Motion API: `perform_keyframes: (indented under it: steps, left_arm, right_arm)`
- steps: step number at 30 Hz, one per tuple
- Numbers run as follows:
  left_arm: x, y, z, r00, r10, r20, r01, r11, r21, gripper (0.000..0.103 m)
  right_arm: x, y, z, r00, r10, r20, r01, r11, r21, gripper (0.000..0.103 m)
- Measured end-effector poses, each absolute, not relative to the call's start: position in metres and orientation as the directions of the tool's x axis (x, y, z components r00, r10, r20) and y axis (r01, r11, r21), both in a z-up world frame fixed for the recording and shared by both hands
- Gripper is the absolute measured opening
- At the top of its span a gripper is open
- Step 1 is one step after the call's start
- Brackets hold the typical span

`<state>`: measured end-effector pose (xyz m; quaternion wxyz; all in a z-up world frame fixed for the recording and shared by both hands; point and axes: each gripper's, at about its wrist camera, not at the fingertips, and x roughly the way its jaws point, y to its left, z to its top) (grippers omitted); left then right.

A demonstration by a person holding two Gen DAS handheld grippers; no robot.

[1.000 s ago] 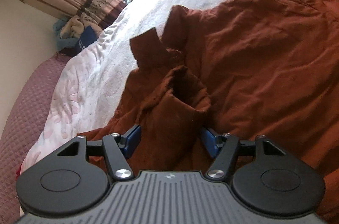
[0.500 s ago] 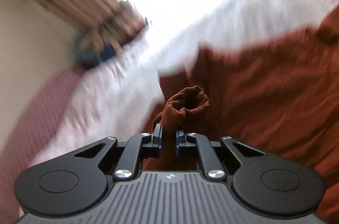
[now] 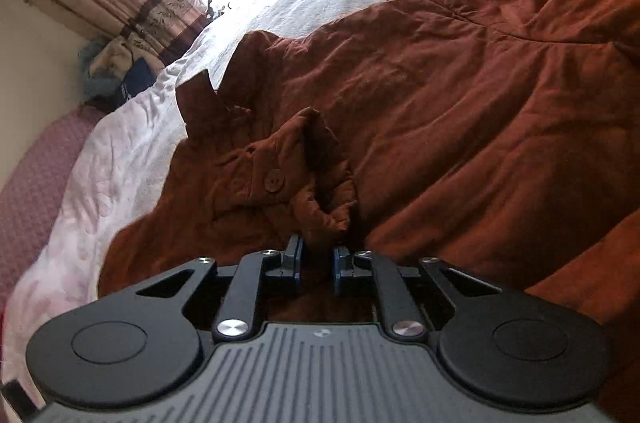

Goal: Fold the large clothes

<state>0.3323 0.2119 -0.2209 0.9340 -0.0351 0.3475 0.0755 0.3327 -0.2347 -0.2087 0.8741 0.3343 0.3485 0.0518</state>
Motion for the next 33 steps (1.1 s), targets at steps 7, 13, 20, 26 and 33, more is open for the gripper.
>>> perform_keyframes:
  steps: [7,13,20,26,33]
  left_arm:
    - [0.299,0.194,-0.204,0.787,0.013,-0.617,-0.042,0.999,-0.033,0.069]
    - [0.332,0.169,-0.22,0.772,0.105,-0.627,-0.035,0.992,0.122,0.073]
    - [0.368,0.155,-0.223,0.82,0.104,-0.563,-0.038,0.991,0.127,0.073]
    - [0.347,0.161,-0.204,0.887,0.274,-0.372,-0.255,0.962,0.101,0.019]
    - [0.344,0.191,-0.241,0.784,0.236,-0.573,-0.233,0.969,0.081,0.07]
  right_arm:
    - [0.345,-0.233,-0.21,0.738,0.333,-0.586,0.189,0.733,0.654,0.046]
    - [0.353,-0.221,-0.209,0.725,0.35,-0.593,0.212,0.706,0.676,0.05]
    - [0.354,-0.219,-0.194,0.748,0.39,-0.537,0.154,0.685,0.712,0.017]
    - [0.323,-0.223,-0.16,0.841,0.411,-0.352,-0.009,0.661,0.751,0.014]
    - [0.345,-0.223,-0.226,0.72,0.336,-0.608,0.151,0.778,0.61,0.015]
